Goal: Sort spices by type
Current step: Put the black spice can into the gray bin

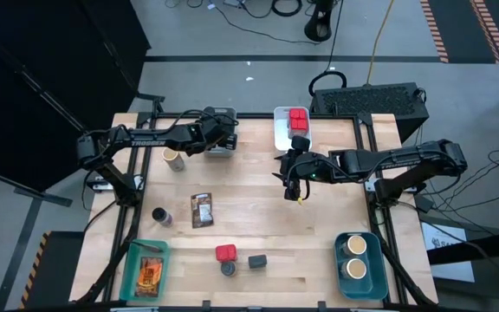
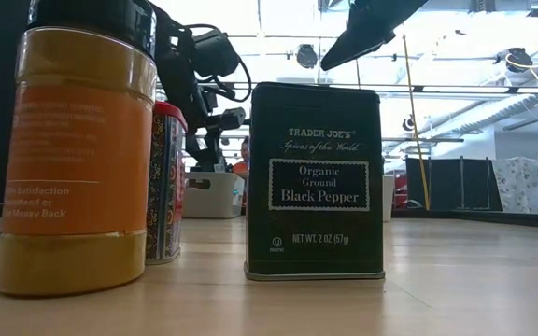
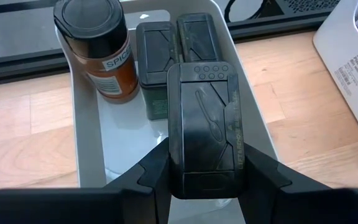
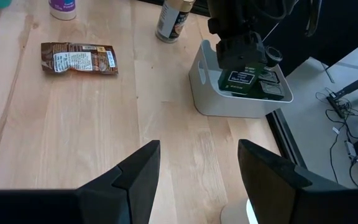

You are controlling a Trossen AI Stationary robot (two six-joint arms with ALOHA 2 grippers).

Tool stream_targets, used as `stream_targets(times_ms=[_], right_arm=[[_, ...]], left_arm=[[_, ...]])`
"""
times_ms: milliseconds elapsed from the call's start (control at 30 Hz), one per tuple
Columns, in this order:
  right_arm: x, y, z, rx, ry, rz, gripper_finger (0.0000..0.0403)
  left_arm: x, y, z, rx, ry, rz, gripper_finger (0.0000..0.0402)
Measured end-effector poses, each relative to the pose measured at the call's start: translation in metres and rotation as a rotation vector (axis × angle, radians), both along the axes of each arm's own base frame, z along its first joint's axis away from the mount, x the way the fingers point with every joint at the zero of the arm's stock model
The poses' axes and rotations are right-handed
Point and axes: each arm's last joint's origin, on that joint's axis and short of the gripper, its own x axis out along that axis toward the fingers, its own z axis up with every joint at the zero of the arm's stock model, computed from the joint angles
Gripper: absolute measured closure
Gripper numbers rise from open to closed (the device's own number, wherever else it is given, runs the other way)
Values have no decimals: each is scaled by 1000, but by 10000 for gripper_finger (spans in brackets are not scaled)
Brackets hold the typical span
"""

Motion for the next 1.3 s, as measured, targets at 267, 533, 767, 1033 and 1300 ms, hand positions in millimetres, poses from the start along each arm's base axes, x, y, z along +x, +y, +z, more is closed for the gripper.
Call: stream_targets(times_ms=[267,533,767,1033,1300], right_arm=[[0,0,0,0,1,0,204],[0,0,0,0,3,0,204],[0,0,0,-1,4,0,204],[-1,0,-1,-1,10,0,204],[-1,0,-1,0,12,0,204]], left_arm=[[1,-3,0,0,2,-13,265],[1,-3,0,0,5,-14,265],[5,-2,12,12,29,-43,265],[1,-1,15,-1,84,-19,265],[9,2,1,-10,106,-14,265]])
